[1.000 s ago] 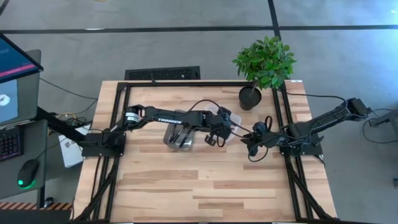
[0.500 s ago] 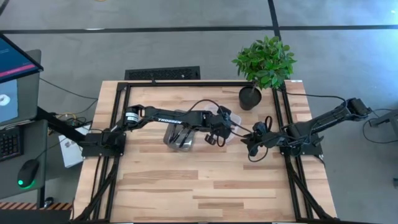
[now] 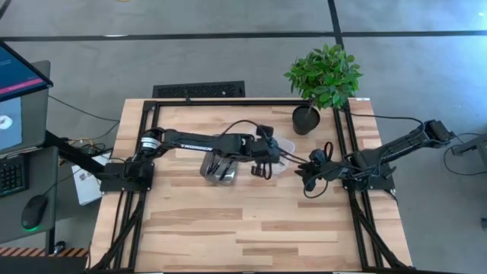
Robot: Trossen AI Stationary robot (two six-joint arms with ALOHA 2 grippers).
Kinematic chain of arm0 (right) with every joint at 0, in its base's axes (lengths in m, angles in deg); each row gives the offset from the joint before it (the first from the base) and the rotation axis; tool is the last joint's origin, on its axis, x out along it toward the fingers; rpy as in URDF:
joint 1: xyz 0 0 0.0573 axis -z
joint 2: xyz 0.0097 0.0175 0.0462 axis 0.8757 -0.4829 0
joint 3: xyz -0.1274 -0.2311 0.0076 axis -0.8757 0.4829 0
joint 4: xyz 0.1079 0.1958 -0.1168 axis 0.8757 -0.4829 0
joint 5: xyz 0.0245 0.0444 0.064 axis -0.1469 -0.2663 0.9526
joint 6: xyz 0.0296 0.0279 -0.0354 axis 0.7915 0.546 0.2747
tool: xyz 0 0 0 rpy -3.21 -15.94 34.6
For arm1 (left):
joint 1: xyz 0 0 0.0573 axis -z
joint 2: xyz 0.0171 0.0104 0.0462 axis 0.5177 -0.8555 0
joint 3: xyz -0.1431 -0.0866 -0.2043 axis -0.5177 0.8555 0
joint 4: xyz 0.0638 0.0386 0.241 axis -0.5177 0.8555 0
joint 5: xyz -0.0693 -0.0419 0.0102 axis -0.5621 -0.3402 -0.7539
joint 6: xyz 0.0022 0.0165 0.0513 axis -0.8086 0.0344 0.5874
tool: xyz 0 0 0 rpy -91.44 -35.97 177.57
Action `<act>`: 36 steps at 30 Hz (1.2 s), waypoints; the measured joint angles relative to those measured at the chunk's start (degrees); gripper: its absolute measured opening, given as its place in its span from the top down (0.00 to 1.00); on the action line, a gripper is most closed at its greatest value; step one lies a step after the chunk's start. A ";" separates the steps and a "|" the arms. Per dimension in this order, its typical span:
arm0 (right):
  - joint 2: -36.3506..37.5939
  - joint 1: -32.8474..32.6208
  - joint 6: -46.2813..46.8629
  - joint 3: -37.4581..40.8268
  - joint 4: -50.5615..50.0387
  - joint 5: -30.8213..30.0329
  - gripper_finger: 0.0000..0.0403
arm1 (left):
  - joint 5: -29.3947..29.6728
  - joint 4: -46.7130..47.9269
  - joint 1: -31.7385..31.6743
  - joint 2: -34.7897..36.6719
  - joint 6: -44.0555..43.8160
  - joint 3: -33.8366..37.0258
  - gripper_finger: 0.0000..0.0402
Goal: Sort pens & pencils
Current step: Return to Home Position
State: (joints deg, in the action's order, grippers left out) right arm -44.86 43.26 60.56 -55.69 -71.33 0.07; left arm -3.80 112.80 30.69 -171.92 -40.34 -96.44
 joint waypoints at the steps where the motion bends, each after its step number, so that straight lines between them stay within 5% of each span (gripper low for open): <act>1: 0.00 -0.06 0.02 0.00 -0.16 0.00 0.58 | -2.13 1.89 0.33 1.15 -1.87 0.00 0.82; 8: 0.00 -0.11 -0.04 0.00 -1.00 1.19 0.58 | -14.82 11.92 4.81 6.20 -17.67 -0.02 0.82; 11: 0.00 -0.11 -0.07 0.00 -1.02 1.33 0.58 | -15.80 13.35 7.61 6.08 -22.17 0.47 0.82; 26: 0.02 -3.82 -0.29 0.00 -0.44 1.33 0.58 | -5.54 5.91 11.00 5.77 -43.86 18.63 0.82; 36: 0.01 -3.76 0.26 0.00 -0.51 1.31 0.58 | 0.96 11.42 11.03 5.77 -56.55 25.80 0.82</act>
State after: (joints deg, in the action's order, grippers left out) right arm -44.84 39.50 60.82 -55.69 -71.85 1.38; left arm -2.84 124.22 41.72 -166.15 -96.89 -70.64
